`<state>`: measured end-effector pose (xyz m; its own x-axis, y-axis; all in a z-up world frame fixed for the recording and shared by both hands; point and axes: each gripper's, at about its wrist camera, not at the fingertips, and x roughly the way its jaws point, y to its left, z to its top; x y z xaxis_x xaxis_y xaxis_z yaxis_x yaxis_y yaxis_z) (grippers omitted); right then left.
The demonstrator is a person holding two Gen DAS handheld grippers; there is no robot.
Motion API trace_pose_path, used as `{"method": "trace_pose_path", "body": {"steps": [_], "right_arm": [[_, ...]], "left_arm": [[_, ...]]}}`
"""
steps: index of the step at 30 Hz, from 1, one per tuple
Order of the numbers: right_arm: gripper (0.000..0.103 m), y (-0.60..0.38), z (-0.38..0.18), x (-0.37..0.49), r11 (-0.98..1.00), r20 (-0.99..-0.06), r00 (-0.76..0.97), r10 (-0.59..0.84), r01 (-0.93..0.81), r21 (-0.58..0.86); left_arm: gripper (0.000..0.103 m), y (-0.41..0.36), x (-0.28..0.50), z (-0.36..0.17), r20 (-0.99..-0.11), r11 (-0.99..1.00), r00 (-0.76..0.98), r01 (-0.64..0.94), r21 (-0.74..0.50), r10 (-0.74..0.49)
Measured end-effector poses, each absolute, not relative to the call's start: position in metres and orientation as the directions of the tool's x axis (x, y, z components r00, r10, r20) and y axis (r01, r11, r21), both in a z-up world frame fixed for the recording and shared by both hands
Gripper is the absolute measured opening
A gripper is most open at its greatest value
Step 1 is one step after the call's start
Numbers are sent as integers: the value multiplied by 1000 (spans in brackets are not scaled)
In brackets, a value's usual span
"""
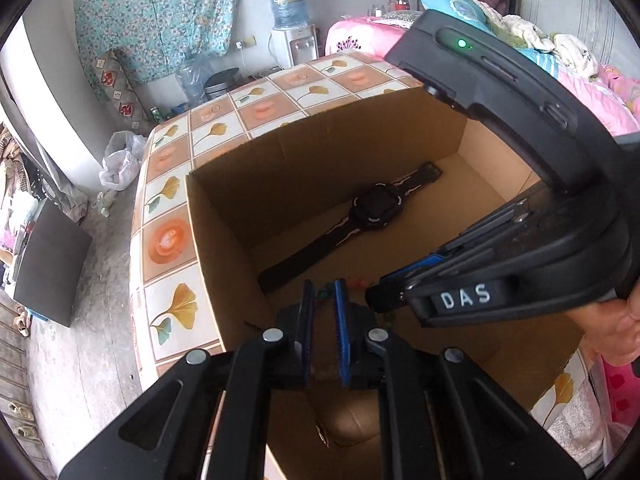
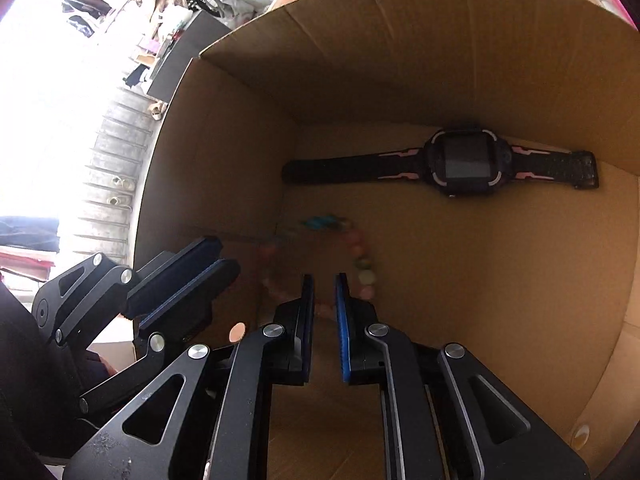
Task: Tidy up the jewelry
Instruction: 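Carry the bead bracelet into the box with the right tool and release, then move the right tool to the pink bead bracelet and grasp it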
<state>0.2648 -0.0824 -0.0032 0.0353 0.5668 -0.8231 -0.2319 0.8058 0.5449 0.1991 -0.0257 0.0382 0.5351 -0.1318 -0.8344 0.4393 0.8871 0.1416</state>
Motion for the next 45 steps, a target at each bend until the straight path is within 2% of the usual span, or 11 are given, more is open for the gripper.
{"method": "trace_pose_path", "body": {"steps": [5, 10, 14, 17, 19, 24, 30, 34, 39, 41, 45], "right_arm": [[11, -101, 9, 255, 785, -791, 84, 606, -224, 577], [13, -142, 56, 211, 722, -694, 213, 688, -296, 625], [17, -183, 83, 149, 671, -606, 292, 740, -383, 635], [20, -209, 75, 108, 664, -581, 321, 748, -390, 638], [20, -220, 64, 95, 686, -603, 326, 728, -355, 635], [20, -232, 30, 98, 781, -703, 344, 623, -220, 584], [20, -240, 22, 109, 814, -694, 442, 568, -182, 551], [22, -244, 22, 98, 819, -679, 476, 560, -191, 541], [64, -243, 17, 75, 903, -723, 548, 420, -167, 397], [73, -244, 10, 61, 923, -749, 546, 376, -149, 355], [80, -233, -12, 35, 953, -804, 511, 304, -150, 265]], "left_arm": [[10, -20, 196, 48, -810, 898, 571, 415, 145, -133], [10, -5, 160, 84, -706, 908, 659, 415, 52, -261], [27, 12, 105, 103, -591, 848, 654, 521, -101, -472], [31, 16, 74, 90, -565, 801, 612, 576, -161, -554], [31, 8, 65, 69, -607, 799, 577, 576, -172, -546], [31, -12, 76, 22, -717, 869, 566, 483, -112, -407], [30, -9, 87, 14, -704, 897, 613, 436, -77, -358], [30, -4, 88, 12, -694, 906, 620, 409, -112, -366], [31, 1, 78, 1, -696, 906, 605, 388, -166, -386], [32, 0, 71, -7, -714, 912, 595, 379, -157, -370], [34, -1, 60, -23, -743, 927, 580, 347, -144, -333]]}}
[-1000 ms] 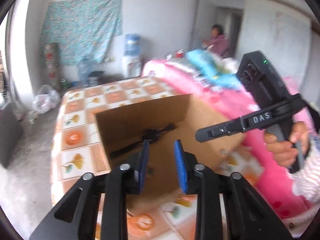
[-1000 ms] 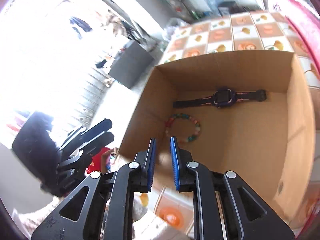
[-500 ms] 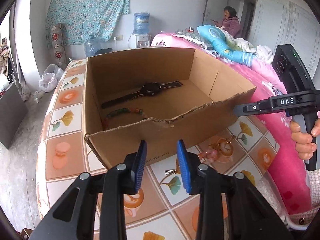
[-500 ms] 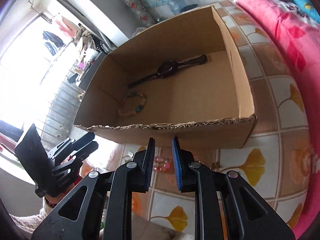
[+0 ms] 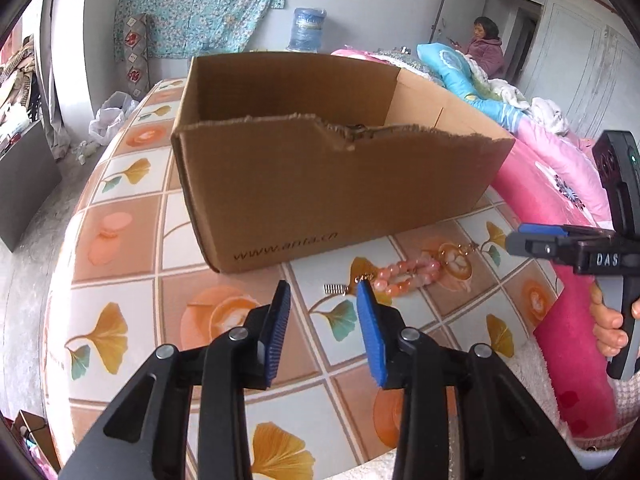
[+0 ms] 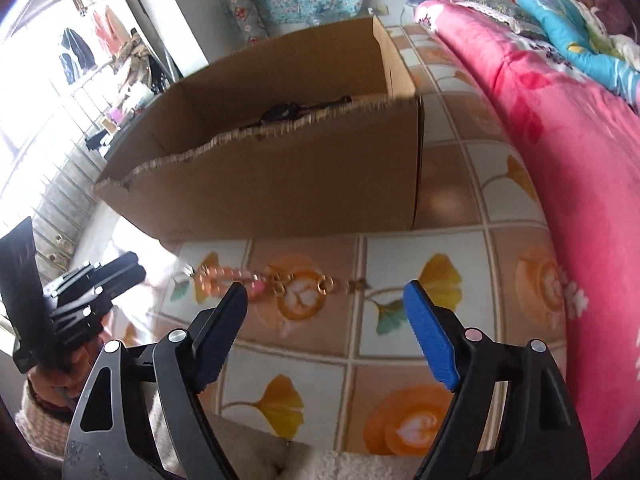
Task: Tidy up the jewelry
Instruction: 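Move the right tool to the pink bead bracelet and grasp it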
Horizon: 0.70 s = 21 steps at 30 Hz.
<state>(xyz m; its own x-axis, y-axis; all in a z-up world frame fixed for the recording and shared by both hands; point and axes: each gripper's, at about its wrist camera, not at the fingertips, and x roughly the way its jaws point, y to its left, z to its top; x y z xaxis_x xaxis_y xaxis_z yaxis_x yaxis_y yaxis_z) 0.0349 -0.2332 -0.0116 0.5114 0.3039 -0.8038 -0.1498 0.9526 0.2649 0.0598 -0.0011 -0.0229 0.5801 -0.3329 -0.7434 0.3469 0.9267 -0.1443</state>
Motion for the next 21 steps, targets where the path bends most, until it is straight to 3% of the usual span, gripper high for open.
{"method": "trace_pose_path", "body": {"steps": [7, 10, 13, 19, 20, 21], "right_arm": [[95, -193, -46, 17, 982, -862, 499, 88, -191, -11], [95, -193, -45, 12, 977, -858, 504, 98, -214, -14], [95, -205, -46, 14, 979, -871, 467, 155, -194, 71], [95, -213, -39, 7, 977, -884, 444, 148, -204, 60], [95, -216, -35, 8, 980, -881, 449, 150, -187, 71], [87, -218, -25, 6, 980, -858, 485, 171, -175, 96]], "left_arm": [[34, -9, 57, -43, -779, 952, 580, 299, -67, -237], [34, -9, 59, -46, -779, 954, 583, 291, -67, -232], [34, -7, 59, -50, -776, 957, 584, 280, -82, -237], [35, -10, 56, -55, -760, 960, 606, 266, -86, -236], [35, -10, 55, -55, -756, 961, 611, 265, -84, -235], [35, -9, 54, -55, -754, 961, 613, 265, -83, -235]]}}
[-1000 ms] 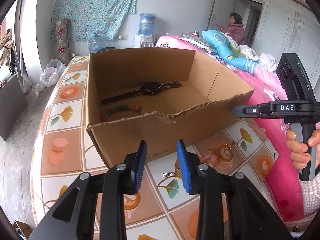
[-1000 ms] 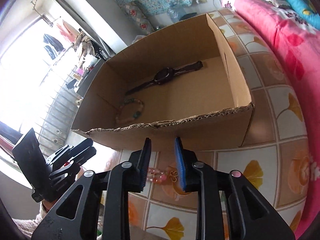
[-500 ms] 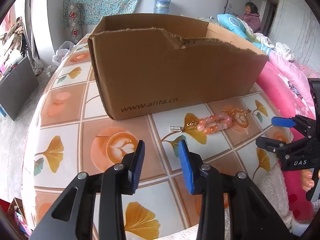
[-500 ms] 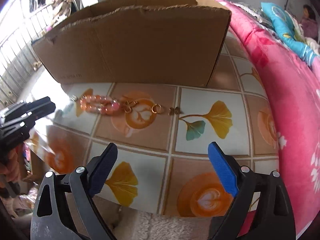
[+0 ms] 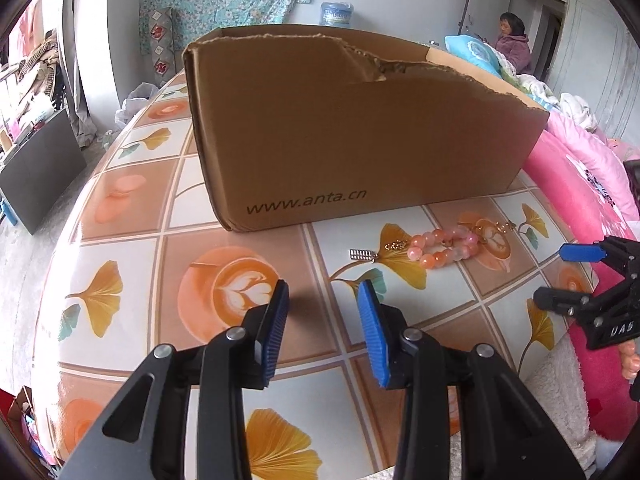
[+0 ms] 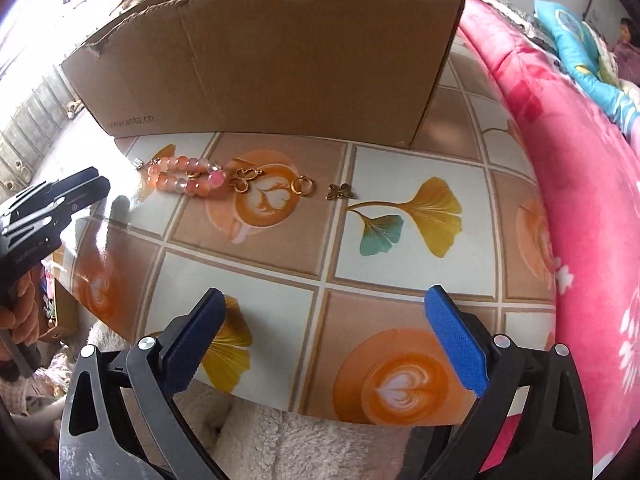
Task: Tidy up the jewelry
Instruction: 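Move the right tool to the pink bead bracelet and grasp it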
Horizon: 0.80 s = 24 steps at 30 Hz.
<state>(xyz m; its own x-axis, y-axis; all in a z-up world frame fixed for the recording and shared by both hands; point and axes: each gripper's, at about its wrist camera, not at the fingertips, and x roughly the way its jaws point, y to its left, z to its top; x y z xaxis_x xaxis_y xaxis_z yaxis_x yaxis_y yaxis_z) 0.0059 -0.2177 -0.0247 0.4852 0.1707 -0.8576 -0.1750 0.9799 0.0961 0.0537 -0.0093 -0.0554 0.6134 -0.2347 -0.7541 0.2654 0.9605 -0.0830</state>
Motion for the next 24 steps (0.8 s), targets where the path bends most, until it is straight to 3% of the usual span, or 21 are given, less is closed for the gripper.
{"method": "trace_pose_path", "body": {"steps": [5, 7, 9, 15, 24], "right_arm": [[72, -202, 9, 14, 938, -771, 549, 323, -295, 183], [63, -185, 8, 22, 924, -778, 533, 332, -351, 154], [45, -173, 2, 30, 913, -794, 515, 325, -389, 121], [23, -159, -12, 53, 888, -836, 457, 303, -453, 74], [17, -151, -22, 85, 843, -870, 388, 305, -535, 57]], "left_arm": [[36, -9, 49, -57, -740, 961, 631, 268, -75, -233], [36, -11, 47, -58, -736, 960, 639, 274, -56, -225], [36, -14, 45, -59, -732, 959, 647, 283, -29, -213], [36, -14, 42, -60, -722, 953, 657, 301, -15, -219], [36, -8, 46, -59, -717, 952, 648, 295, -77, -259]]}}
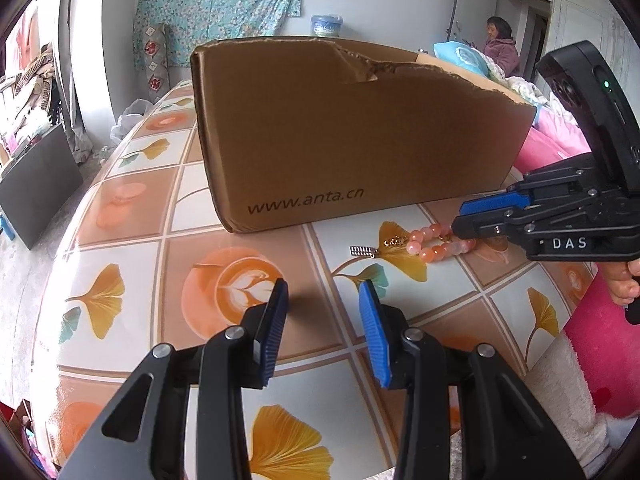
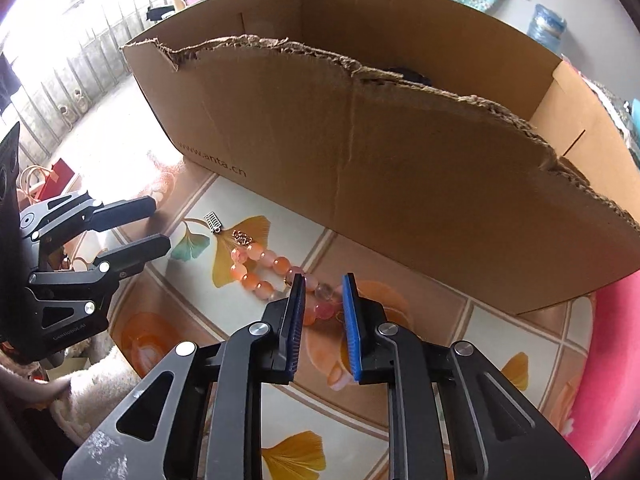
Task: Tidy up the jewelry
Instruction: 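Move the right tool to the pink bead bracelet and grasp it, then lift the pink bracelet with the right tool and set it down beside the bedspread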
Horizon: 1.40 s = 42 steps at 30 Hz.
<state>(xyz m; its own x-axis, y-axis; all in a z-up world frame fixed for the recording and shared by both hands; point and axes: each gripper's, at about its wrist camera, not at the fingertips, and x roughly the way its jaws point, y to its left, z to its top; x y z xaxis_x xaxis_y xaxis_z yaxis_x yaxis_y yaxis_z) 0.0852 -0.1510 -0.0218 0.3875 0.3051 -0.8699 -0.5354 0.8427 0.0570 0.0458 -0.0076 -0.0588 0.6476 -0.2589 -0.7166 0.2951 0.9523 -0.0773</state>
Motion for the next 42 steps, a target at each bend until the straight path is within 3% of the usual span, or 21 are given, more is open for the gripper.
{"method": "trace_pose_path", "body": {"steps": [3, 6, 17, 27, 37, 40, 42], "right_arm": [[17, -149, -25, 91, 835, -876, 374, 305, -547, 57], [7, -147, -23, 98, 832, -876, 373, 305, -553, 55], [7, -166, 24, 75, 835, -794, 433, 428, -526, 163], [7, -244, 36, 63, 957, -799, 560, 221, -283, 67], [7, -288, -3, 89, 984, -826, 541, 157, -158, 84], [11, -298, -11, 87, 987, -832, 534, 152, -127, 99], [23, -300, -8, 81, 989, -816, 561, 141, -118, 90]], "left_arm": [[36, -6, 46, -59, -714, 953, 650, 290, -86, -262], [36, -7, 46, -59, -713, 953, 651, 292, -82, -260], [36, -8, 44, -60, -715, 956, 654, 282, -74, -248], [36, -5, 47, -58, -723, 958, 641, 268, -104, -258], [36, -12, 48, -57, -732, 965, 645, 252, -67, -220], [36, -14, 47, -58, -732, 966, 650, 256, -46, -207], [36, -17, 46, -58, -731, 964, 654, 264, -23, -196]]}}
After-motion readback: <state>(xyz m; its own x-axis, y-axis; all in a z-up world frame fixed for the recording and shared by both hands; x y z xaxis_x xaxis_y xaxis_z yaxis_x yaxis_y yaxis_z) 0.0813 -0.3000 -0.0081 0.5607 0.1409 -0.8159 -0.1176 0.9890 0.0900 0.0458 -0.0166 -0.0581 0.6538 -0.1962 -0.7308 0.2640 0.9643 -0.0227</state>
